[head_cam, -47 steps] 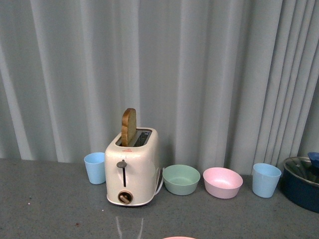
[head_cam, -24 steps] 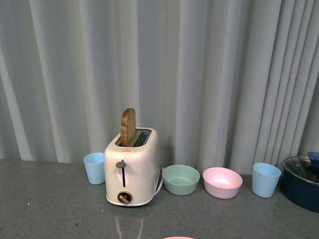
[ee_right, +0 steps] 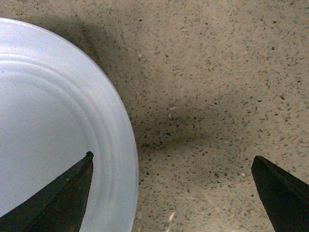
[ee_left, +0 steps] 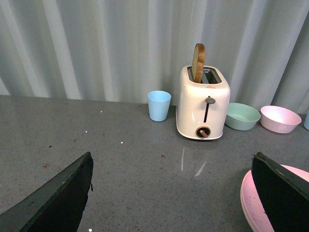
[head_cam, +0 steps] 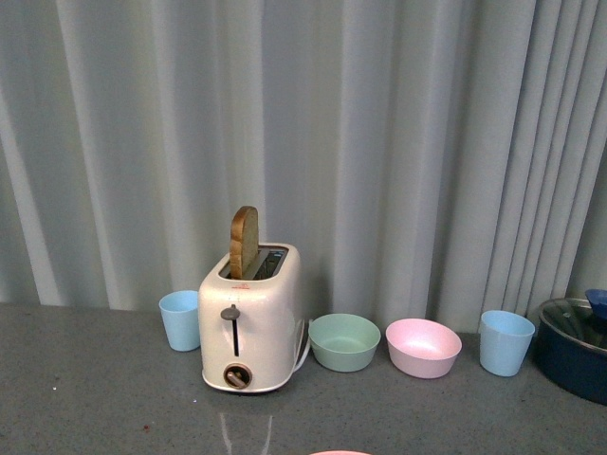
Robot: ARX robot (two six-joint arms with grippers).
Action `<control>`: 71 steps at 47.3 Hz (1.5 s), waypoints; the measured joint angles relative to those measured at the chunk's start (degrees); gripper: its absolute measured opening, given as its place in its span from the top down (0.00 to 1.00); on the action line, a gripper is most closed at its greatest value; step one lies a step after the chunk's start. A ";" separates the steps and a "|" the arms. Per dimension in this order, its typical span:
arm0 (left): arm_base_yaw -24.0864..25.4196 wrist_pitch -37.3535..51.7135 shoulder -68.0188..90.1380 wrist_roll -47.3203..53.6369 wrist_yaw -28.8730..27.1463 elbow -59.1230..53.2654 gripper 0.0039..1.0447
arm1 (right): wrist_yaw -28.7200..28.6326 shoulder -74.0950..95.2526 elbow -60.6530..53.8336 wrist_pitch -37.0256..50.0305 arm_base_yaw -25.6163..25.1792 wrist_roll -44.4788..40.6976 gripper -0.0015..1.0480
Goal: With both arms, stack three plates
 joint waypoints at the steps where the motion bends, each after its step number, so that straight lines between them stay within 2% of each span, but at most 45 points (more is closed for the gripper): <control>1: 0.00 0.00 0.00 0.00 0.00 0.00 0.06 | -0.15 0.17 0.09 -0.07 0.00 0.09 0.07; 16: 0.00 0.00 0.00 0.02 0.00 0.00 0.06 | -4.09 6.12 2.40 -2.82 0.13 4.22 0.07; 24: 0.00 0.00 0.00 0.00 0.00 0.00 0.06 | -4.33 6.49 2.40 -4.37 0.37 4.17 0.08; 29: 0.00 0.00 0.00 0.00 0.00 0.00 0.06 | -4.63 6.51 2.40 -5.40 0.37 3.69 0.28; 52: 0.00 0.00 0.00 0.00 0.00 0.00 0.06 | -6.25 6.32 3.28 -7.50 0.46 3.76 0.90; 56: 0.00 0.00 0.00 0.00 0.00 0.00 0.06 | -7.39 5.86 3.58 -7.67 0.37 5.18 0.96; 71: 0.00 0.00 0.00 0.00 0.00 0.00 0.06 | -7.89 2.80 3.15 -8.66 0.13 6.01 0.96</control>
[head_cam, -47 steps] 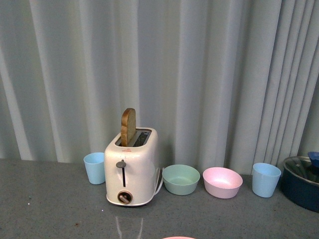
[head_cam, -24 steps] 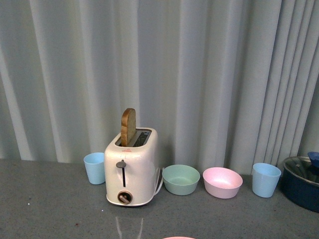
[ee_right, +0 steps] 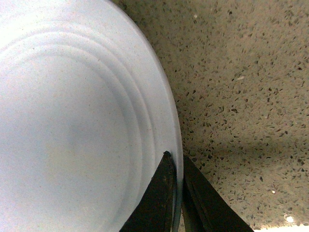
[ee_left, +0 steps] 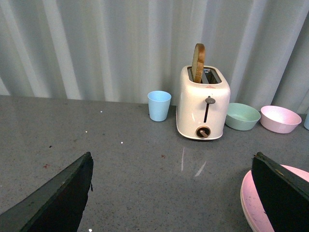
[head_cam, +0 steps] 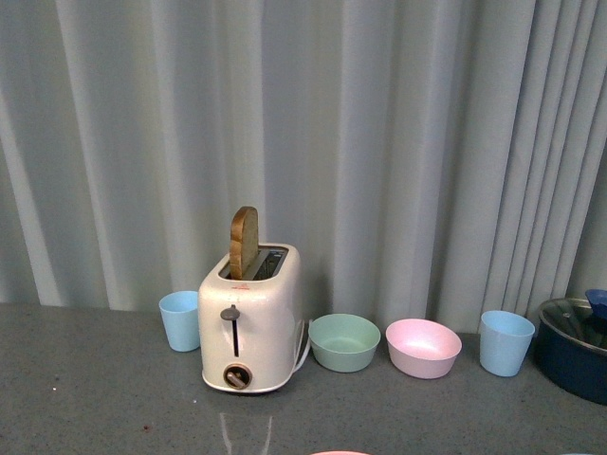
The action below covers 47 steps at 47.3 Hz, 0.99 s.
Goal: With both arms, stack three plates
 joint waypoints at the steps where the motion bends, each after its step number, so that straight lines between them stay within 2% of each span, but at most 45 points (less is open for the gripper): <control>1: 0.00 0.00 0.00 0.00 0.00 0.00 0.06 | -0.11 -0.66 -0.13 -0.15 0.00 0.02 0.96; 14: 0.00 0.00 0.00 0.00 0.00 0.00 0.06 | -1.42 -13.09 -0.87 -3.74 0.85 0.83 0.97; 23: 0.00 0.00 0.00 0.00 0.00 0.00 0.06 | -2.29 -22.18 -0.87 -4.66 4.13 3.74 0.97; 32: 0.00 0.00 0.00 0.00 0.00 0.00 0.06 | -3.34 -27.93 -1.33 -2.27 11.13 8.81 0.97; 47: 0.00 0.00 0.00 0.00 0.00 0.00 0.06 | -1.95 -27.80 -4.15 3.56 28.52 16.94 0.97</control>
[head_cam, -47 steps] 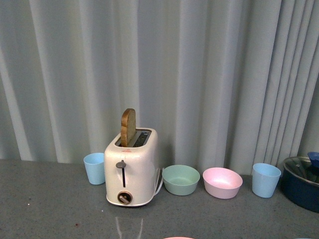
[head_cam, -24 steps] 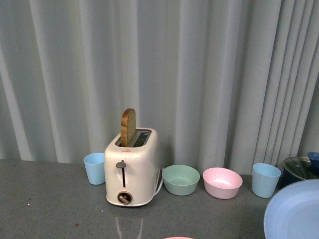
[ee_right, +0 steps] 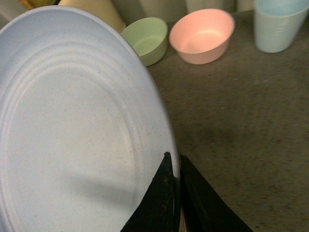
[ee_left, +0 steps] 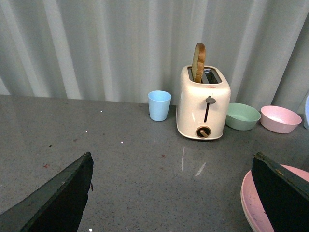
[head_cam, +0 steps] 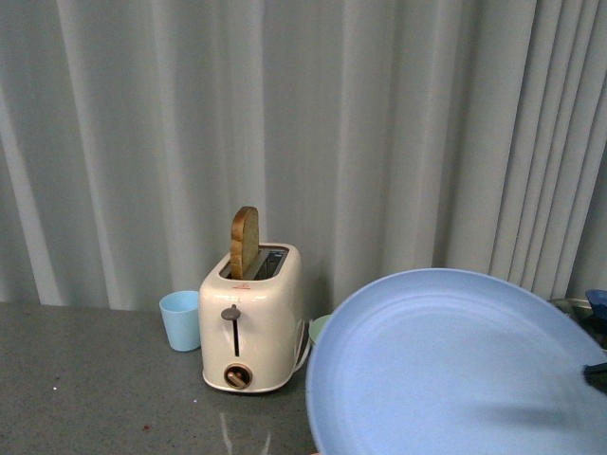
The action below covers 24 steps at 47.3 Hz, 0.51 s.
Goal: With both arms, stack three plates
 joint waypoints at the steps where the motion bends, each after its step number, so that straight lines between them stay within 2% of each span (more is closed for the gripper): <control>1: 0.00 0.00 0.00 0.00 0.00 0.00 0.06 | 0.04 0.57 -0.22 0.74 1.44 0.50 0.97; 12: 0.00 0.00 0.00 0.00 0.00 0.00 0.06 | 0.46 6.10 -2.54 4.37 7.65 4.07 0.97; 24: 0.00 0.00 0.00 0.00 0.00 0.00 0.06 | 0.20 12.68 -3.76 7.39 8.70 7.26 0.97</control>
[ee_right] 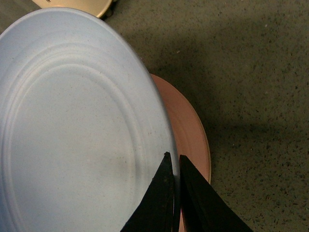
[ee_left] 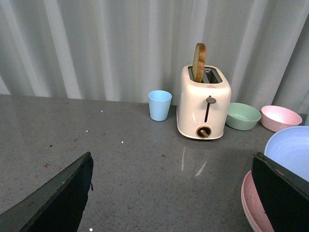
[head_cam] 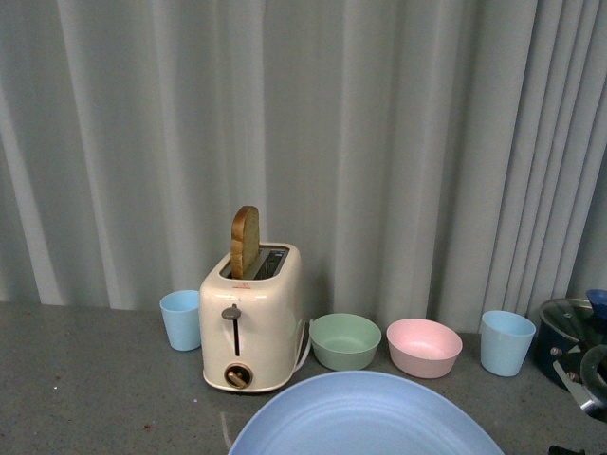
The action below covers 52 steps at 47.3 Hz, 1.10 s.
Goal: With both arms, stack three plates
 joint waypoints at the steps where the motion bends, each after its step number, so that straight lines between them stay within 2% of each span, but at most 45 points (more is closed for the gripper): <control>1: 0.00 0.00 0.00 0.02 0.00 0.00 0.06 | 0.00 0.61 0.00 0.20 0.00 0.17 0.97; 20: 0.00 0.00 0.00 0.00 0.00 0.00 0.06 | -1.05 10.25 0.07 3.76 -1.51 2.93 0.97; 52: 0.00 0.00 0.00 0.00 0.00 0.00 0.06 | -0.98 12.81 1.60 3.04 -1.51 4.24 0.97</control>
